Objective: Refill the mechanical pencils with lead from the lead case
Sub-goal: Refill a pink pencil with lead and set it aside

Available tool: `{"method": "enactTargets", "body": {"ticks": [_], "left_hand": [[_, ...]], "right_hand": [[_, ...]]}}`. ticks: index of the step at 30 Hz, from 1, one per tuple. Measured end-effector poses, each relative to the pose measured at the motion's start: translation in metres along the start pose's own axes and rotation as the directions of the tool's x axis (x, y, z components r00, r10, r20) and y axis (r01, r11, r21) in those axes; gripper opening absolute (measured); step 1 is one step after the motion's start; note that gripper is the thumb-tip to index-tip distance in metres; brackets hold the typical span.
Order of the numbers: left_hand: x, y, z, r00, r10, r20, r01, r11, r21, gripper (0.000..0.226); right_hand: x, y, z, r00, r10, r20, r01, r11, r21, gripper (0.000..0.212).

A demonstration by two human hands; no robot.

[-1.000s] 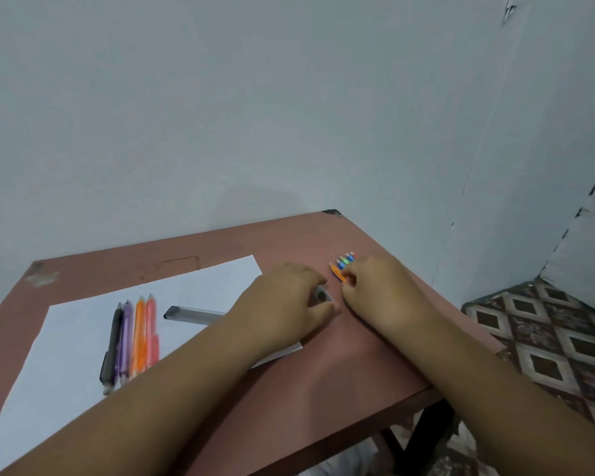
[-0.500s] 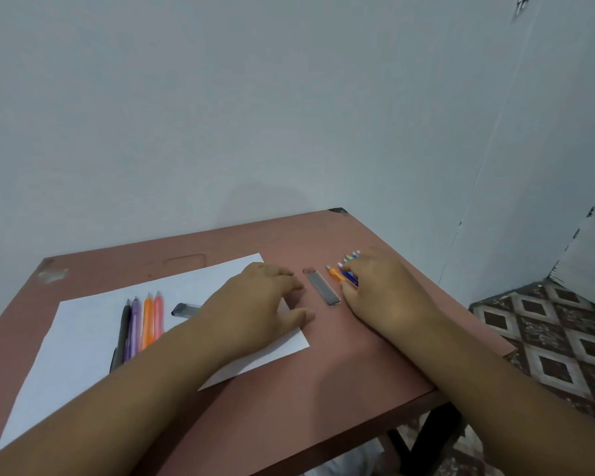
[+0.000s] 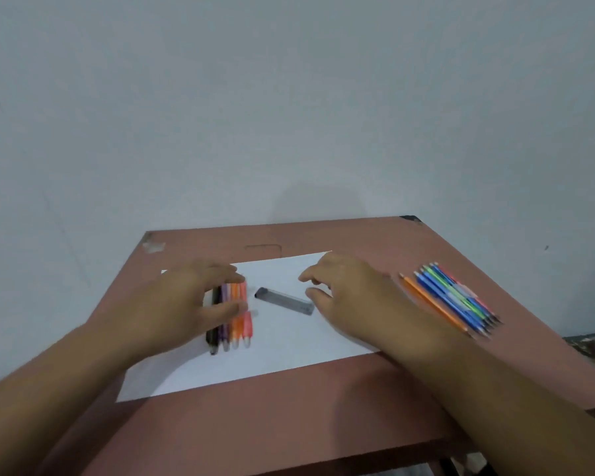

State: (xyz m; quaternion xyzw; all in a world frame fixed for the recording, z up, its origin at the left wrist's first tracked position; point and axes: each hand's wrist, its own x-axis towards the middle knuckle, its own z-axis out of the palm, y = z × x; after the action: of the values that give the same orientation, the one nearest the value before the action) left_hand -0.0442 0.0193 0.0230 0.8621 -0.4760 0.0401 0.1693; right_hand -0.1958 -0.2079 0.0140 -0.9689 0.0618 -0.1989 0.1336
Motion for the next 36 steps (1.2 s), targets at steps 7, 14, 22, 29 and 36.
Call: {"method": "enactTargets", "body": {"ticks": [7, 14, 22, 29, 36], "left_hand": [[-0.035, -0.042, -0.005, 0.997, -0.026, -0.069, 0.022, 0.998, -0.057, 0.055], [-0.048, -0.063, 0.005, 0.995, -0.026, -0.098, 0.011, 0.989, -0.150, 0.049], [-0.034, -0.056, -0.002, 0.990, 0.007, -0.142, -0.022, 0.994, -0.103, 0.045], [-0.024, -0.048, -0.011, 0.987, 0.024, -0.160, -0.038, 0.995, -0.089, 0.048], [0.014, -0.024, -0.017, 0.973, -0.089, -0.214, 0.029, 0.963, -0.267, 0.043]], "right_hand": [[0.046, -0.026, 0.029, 0.912, -0.402, 0.079, 0.398, 0.916, 0.058, 0.016], [0.061, -0.024, 0.042, 0.791, -0.611, 0.044, 0.608, 0.792, 0.055, 0.013], [0.071, -0.020, 0.044, 0.683, -0.725, 0.093, 0.727, 0.686, 0.003, 0.012], [0.065, -0.015, 0.043, 0.676, -0.735, -0.062, 0.736, 0.677, -0.003, 0.009], [0.069, -0.041, 0.020, 0.975, 0.055, -0.215, 0.154, 0.531, 0.833, 0.016]]}}
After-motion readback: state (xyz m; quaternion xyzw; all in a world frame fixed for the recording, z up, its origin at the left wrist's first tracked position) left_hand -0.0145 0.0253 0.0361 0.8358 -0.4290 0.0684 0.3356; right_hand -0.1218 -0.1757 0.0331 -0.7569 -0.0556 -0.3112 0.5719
